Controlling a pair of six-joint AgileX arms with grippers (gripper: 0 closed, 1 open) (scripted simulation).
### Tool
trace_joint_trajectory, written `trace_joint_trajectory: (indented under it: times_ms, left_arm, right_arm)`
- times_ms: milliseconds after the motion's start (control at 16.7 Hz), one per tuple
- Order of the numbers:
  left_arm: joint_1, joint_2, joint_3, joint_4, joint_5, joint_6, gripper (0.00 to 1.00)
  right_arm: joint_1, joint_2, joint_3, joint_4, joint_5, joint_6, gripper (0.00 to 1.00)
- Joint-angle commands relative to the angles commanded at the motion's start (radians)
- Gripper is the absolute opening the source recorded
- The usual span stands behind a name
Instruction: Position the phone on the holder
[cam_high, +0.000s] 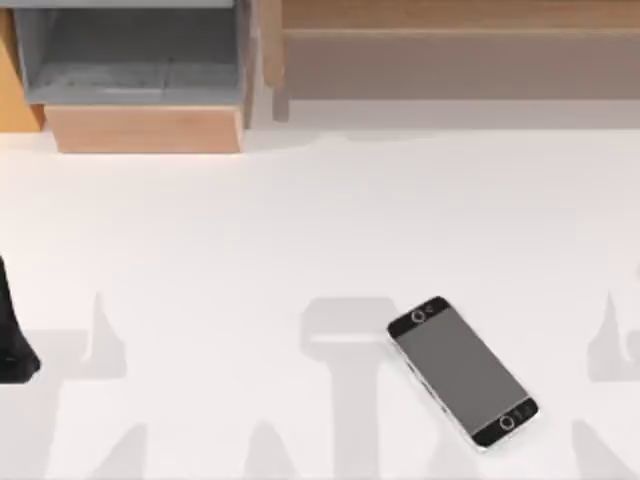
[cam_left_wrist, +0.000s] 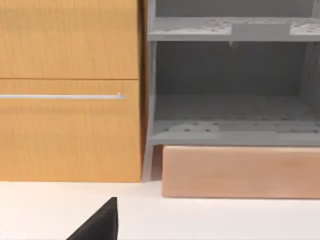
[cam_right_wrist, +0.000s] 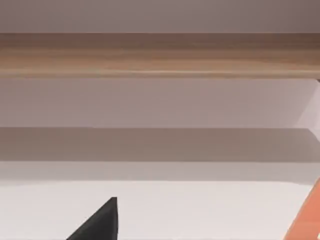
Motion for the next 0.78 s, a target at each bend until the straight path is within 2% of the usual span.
trace_joint_trajectory:
  times_ms: [360, 540, 780]
  left_arm:
    - [0.000, 0.000, 0.000, 0.000, 0.000, 0.000, 1.00]
    - [0.000, 0.000, 0.000, 0.000, 0.000, 0.000, 1.00]
    - [0.000, 0.000, 0.000, 0.000, 0.000, 0.000, 1.00]
  right_arm:
    - [0.049, 0.105, 0.100, -0.074, -0.002, 0.007, 1.00]
    - [0.124, 0.297, 0.255, -0.193, -0.002, 0.019, 1.00]
    - [0.251, 0.689, 0.516, -0.403, 0.001, 0.035, 1.00]
